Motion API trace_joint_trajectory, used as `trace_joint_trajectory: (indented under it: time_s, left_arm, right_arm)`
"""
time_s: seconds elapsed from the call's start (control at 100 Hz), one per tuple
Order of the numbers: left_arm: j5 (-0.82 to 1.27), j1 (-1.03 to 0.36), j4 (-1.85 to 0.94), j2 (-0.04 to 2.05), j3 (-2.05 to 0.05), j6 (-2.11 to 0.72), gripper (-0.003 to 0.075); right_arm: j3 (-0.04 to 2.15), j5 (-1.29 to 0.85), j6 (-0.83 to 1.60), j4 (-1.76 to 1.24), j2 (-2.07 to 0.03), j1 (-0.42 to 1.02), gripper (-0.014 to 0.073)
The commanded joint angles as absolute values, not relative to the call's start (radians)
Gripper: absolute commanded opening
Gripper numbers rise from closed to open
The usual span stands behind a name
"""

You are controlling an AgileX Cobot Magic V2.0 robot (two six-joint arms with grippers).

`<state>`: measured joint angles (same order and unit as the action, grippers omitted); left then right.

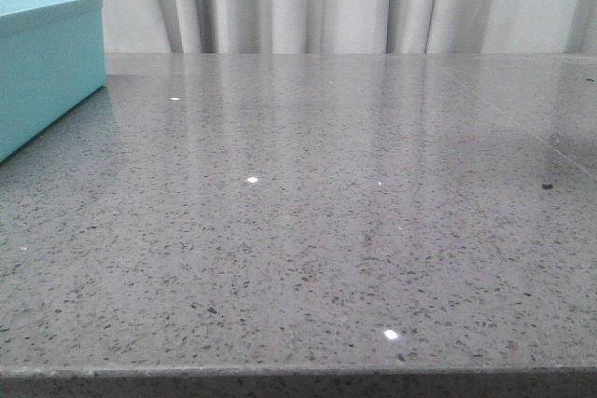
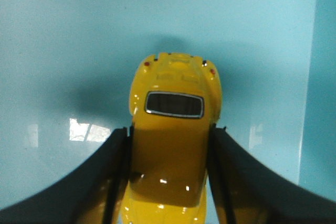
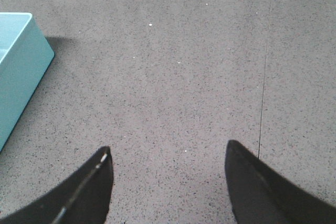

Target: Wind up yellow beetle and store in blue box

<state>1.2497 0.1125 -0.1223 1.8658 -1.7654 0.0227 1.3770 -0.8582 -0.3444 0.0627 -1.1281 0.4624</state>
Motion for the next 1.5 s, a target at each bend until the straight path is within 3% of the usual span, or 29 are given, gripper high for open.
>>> trace_joint_trajectory:
  time_s: [0.0, 0.08, 0.15, 0.4, 0.54, 0.64, 0.8, 0.89, 1.14, 1.49]
  left_arm:
    - [1.270, 0.111, -0.143, 1.816, -1.793, 0.032, 0.0302]
    - [1.270, 0.111, -0.143, 1.816, -1.793, 0.032, 0.0384]
    - [1.270, 0.111, -0.143, 1.816, -1.793, 0.032, 0.0405]
    - [1.270, 0.111, -0.149, 1.791, -1.793, -0.018, 0.0402]
    - [1.264, 0.111, -0.173, 1.728, -1.793, -0.071, 0.0334]
    - [1.248, 0.111, -0.179, 1.667, -1.793, -0.083, 0.0215]
    - [1.231, 0.111, -0.202, 1.555, -1.793, -0.109, 0.0008]
    - [1.226, 0.111, -0.223, 1.491, -1.793, -0.121, -0.0019]
    - [1.176, 0.111, -0.333, 1.311, -1.723, -0.218, -0.0019]
    - [0.917, 0.111, -0.372, 0.963, -1.245, -0.275, -0.0019]
  right_arm:
    - [1.402, -0.793, -0.338, 0.069, -1.102, 0.462, 0.0465]
    - [1.402, -0.793, -0.338, 0.069, -1.102, 0.462, 0.0465]
    - [1.402, -0.793, -0.338, 0.069, -1.102, 0.462, 0.0465]
    - [1.399, -0.792, -0.310, 0.070, -1.090, 0.462, 0.0465]
    - [1.339, -0.760, -0.285, 0.079, -1.030, 0.462, 0.0448]
    - [1.251, -0.704, -0.285, 0.108, -0.962, 0.462, 0.0343]
    - [1.110, -0.660, -0.285, 0.150, -0.850, 0.462, 0.0069]
    - [1.038, -0.634, -0.285, 0.158, -0.778, 0.462, -0.0075]
    - [0.856, -0.534, -0.285, 0.182, -0.596, 0.462, -0.0064]
    - [0.673, -0.483, -0.285, 0.198, -0.384, 0.462, -0.0064]
